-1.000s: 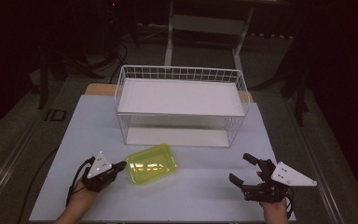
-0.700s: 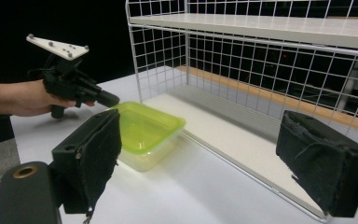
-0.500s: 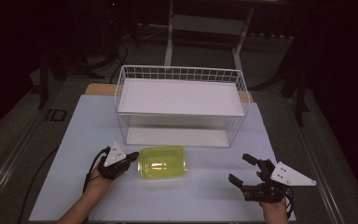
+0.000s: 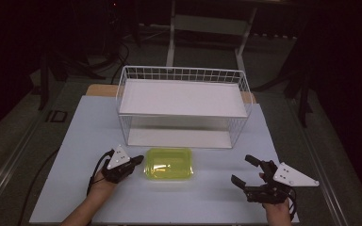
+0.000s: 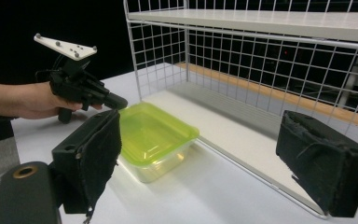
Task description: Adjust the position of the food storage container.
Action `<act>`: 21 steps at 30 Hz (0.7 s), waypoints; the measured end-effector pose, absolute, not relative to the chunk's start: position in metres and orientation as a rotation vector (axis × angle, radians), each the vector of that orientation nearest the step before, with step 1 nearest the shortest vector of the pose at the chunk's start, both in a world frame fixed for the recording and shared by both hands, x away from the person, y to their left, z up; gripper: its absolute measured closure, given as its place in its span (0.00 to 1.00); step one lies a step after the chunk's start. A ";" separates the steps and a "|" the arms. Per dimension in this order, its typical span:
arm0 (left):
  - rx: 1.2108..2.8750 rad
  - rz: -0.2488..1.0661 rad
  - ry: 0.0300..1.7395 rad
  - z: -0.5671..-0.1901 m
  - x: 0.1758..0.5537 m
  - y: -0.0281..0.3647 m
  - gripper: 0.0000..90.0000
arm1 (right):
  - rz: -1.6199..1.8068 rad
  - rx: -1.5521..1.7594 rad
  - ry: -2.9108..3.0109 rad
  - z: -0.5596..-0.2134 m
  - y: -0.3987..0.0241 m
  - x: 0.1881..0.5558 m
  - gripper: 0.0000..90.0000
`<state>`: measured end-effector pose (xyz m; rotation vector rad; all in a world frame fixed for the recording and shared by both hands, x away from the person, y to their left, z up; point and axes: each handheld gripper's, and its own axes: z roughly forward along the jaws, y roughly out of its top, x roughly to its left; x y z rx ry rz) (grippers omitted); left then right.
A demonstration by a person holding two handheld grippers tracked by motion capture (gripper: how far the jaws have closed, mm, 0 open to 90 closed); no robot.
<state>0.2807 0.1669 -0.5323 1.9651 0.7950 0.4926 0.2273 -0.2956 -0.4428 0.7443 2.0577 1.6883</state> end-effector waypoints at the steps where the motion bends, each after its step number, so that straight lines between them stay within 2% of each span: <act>1: 1.963 0.486 0.799 -0.533 0.281 0.166 1.00 | 1.686 0.741 2.063 -0.443 -0.295 0.227 0.15; 21: 1.976 0.410 0.746 -0.533 0.281 0.129 1.00 | 1.648 0.776 2.074 -0.448 -0.293 0.230 0.15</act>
